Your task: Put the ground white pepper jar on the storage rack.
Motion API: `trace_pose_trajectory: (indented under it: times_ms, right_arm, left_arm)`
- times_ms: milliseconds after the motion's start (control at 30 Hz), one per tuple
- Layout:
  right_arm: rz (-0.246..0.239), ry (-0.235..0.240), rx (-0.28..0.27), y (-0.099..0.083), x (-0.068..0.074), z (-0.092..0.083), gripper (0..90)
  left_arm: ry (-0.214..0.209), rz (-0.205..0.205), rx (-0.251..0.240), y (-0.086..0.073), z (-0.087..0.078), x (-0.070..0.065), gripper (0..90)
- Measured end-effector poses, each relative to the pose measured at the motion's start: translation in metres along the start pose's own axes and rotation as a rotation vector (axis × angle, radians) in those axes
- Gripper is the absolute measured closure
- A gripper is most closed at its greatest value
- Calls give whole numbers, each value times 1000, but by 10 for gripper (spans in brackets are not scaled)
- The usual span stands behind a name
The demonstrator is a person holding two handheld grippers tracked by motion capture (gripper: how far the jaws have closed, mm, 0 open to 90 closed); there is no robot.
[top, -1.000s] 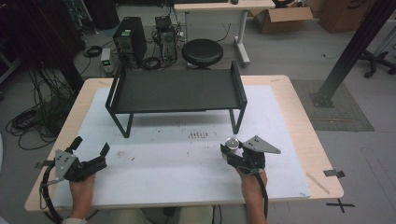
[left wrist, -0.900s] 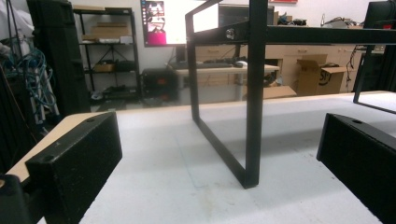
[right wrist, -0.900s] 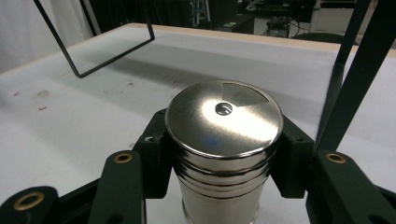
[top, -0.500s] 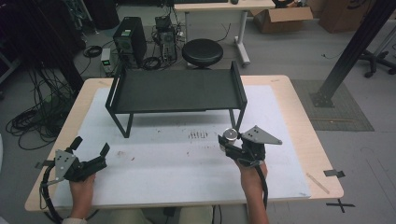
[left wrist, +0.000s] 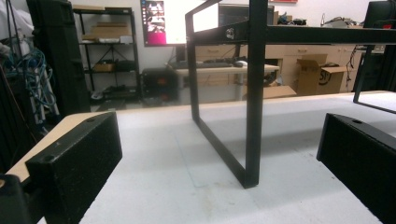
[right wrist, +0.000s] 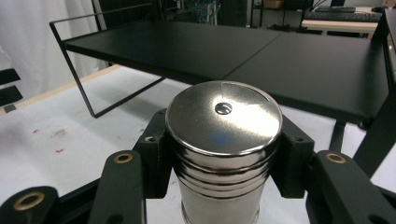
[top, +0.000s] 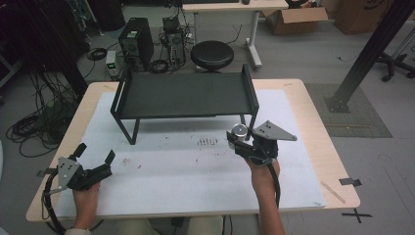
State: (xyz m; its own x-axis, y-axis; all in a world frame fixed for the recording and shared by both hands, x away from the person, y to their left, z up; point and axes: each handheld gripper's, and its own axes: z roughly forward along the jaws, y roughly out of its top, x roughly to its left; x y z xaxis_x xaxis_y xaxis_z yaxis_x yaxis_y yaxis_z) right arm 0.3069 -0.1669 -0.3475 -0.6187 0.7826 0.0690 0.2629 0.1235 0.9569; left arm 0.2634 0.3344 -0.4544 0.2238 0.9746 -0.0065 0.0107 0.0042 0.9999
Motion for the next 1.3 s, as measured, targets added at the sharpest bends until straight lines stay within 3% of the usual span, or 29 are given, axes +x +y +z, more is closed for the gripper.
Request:
trace_pose_trajectory:
  times_ms: [667, 1300]
  right_arm:
    - [-26, 18, -48, 40, -1, 13, 488]
    - [-54, 53, -87, 88, -1, 45, 489]
  left_arm:
    - [0, 2, 2, 0, 0, 0, 5]
    - [-1, 1, 4, 0, 0, 0, 4]
